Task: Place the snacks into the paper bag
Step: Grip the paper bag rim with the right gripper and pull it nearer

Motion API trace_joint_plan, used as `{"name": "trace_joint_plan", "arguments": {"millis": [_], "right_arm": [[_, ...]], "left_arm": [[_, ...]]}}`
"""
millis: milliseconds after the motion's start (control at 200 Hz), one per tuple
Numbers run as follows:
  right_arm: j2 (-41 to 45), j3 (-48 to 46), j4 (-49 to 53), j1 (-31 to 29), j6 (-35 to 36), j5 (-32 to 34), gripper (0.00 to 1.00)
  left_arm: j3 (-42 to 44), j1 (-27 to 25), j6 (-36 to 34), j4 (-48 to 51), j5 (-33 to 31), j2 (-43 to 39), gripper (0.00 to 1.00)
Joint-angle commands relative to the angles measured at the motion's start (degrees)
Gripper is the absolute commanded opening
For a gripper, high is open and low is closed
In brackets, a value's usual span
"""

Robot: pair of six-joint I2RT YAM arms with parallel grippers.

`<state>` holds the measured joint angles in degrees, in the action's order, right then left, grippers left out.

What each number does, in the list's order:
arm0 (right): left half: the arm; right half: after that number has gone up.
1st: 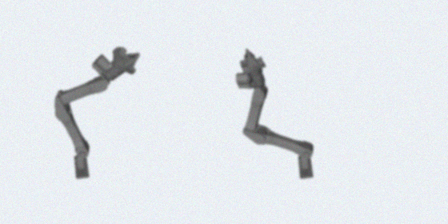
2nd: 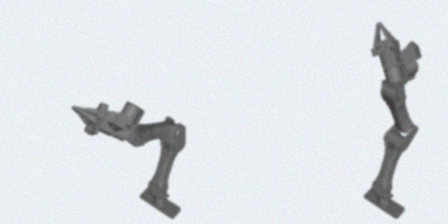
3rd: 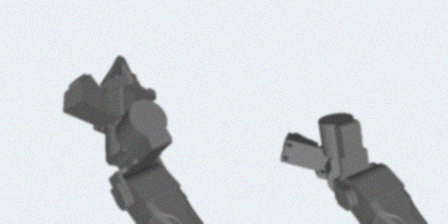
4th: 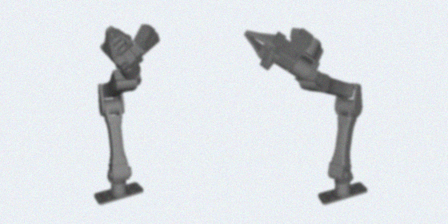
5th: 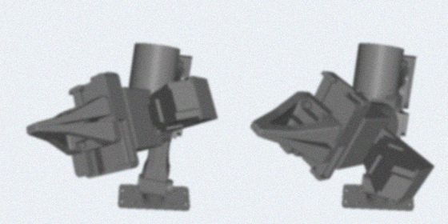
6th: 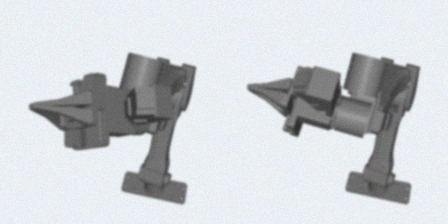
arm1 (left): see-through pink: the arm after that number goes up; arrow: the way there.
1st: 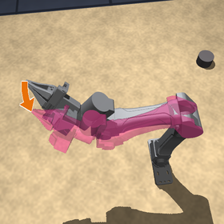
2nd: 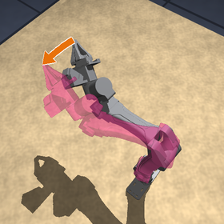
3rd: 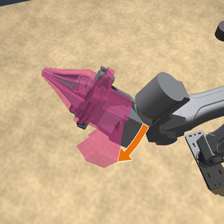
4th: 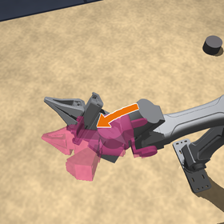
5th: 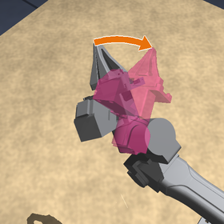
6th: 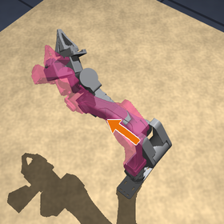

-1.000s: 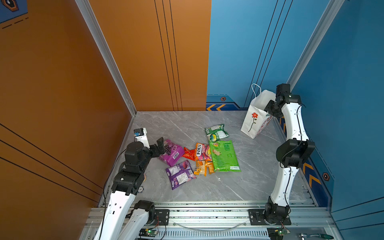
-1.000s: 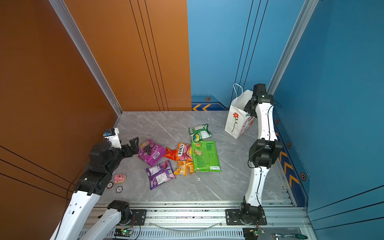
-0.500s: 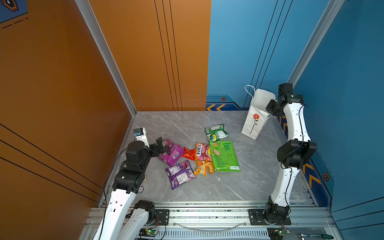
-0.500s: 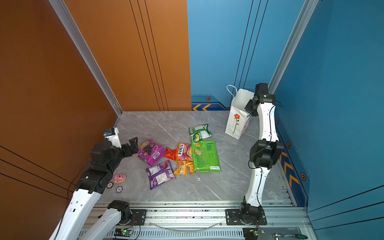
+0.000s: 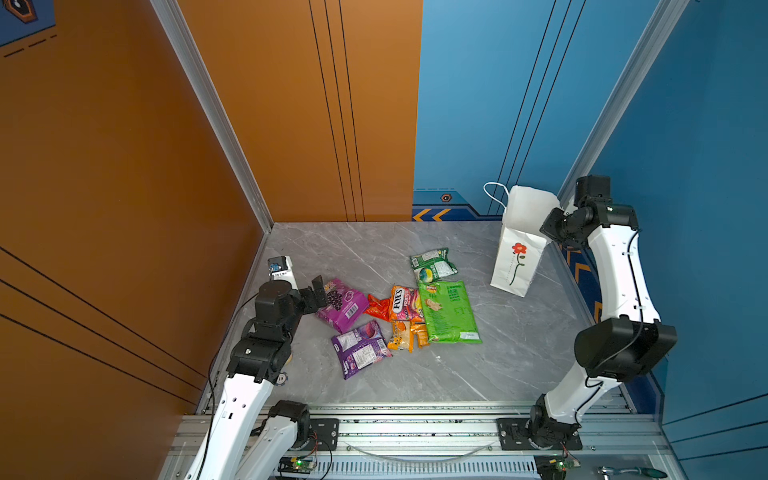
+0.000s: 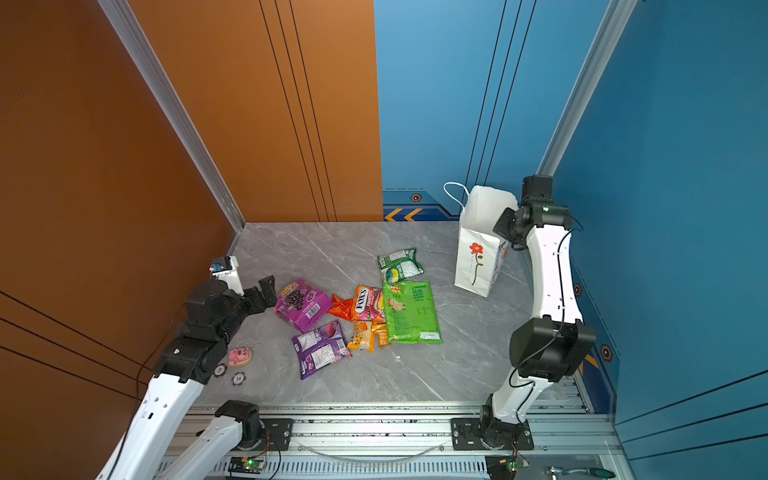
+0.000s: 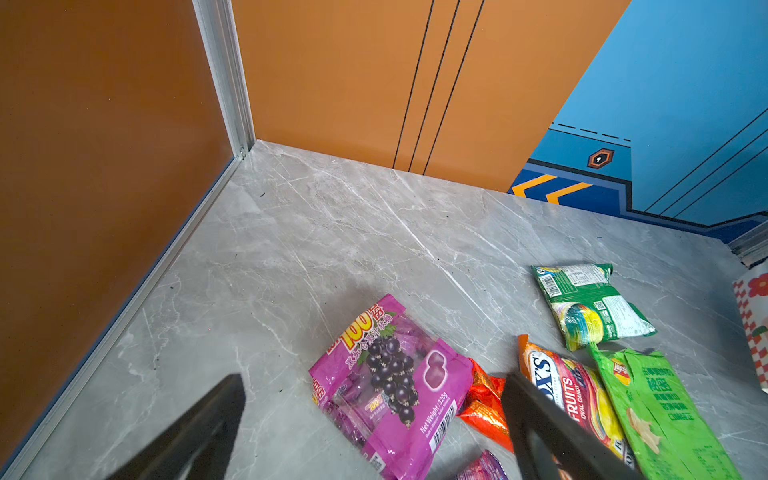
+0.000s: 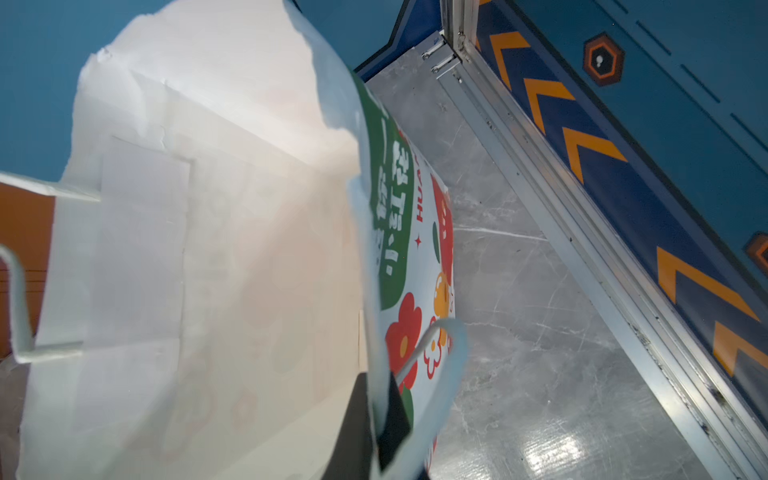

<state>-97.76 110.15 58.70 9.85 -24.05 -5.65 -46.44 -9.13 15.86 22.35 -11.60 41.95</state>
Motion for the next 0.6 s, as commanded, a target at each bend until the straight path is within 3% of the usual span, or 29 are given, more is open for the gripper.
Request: {"name": "trace_joint_plan", "arguments": {"millis": [0,275,450,591], "right_arm": [[5.8,-5.8,-3.3,-0.8,-0.8,-2.5,0.03],[21.7,-22.9,-4.7,-1.3,-2.6,-3.5,0.01],[26.8,-29.6,-2.4,-0.8,-1.3,-9.5,0.00],[31.0,-33.3,0.5,-0.6,-0.4,-8.6,0.00]], "left_arm": [[-0.9,-0.3,-0.1,1.2,-1.1,0.3,0.98],[-1.4,0.0,0.1,1.9,-1.0,1.5,0.98],[-1.4,0.2,0.2,2.0,-0.8,2.1,0.98],[-1.5,0.2,0.1,2.2,-1.1,2.6,0.98]]}}
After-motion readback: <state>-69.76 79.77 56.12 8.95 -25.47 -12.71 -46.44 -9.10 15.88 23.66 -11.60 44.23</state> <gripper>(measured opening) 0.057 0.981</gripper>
